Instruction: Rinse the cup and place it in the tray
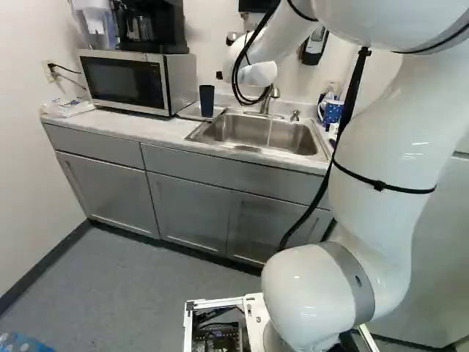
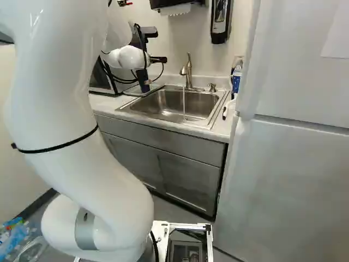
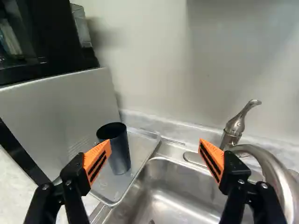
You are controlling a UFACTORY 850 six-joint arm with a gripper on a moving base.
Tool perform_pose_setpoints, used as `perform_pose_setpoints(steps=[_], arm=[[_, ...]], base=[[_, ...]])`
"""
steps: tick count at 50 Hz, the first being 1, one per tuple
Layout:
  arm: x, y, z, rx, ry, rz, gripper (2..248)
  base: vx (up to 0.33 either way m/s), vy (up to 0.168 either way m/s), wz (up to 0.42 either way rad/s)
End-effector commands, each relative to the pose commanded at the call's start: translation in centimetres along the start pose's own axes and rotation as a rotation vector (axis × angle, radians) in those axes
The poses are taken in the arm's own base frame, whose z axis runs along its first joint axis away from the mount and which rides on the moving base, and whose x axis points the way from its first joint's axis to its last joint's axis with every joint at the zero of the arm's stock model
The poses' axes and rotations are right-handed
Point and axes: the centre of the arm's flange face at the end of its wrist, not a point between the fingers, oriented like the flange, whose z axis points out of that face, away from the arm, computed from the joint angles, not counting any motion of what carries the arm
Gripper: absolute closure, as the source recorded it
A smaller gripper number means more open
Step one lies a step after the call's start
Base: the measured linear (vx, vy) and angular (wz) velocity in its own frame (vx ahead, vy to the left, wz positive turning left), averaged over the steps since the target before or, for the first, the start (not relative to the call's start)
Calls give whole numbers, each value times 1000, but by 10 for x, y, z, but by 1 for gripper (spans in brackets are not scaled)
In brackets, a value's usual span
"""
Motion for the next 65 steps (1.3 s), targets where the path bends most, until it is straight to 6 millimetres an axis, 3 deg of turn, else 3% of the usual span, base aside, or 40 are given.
perform_pose_setpoints(steps=[43,65], arm=[[40,40,8,-63,-16,14,3],[63,69,22,-107,-5,22,3]], base=[[0,0,0],[0,0,0]])
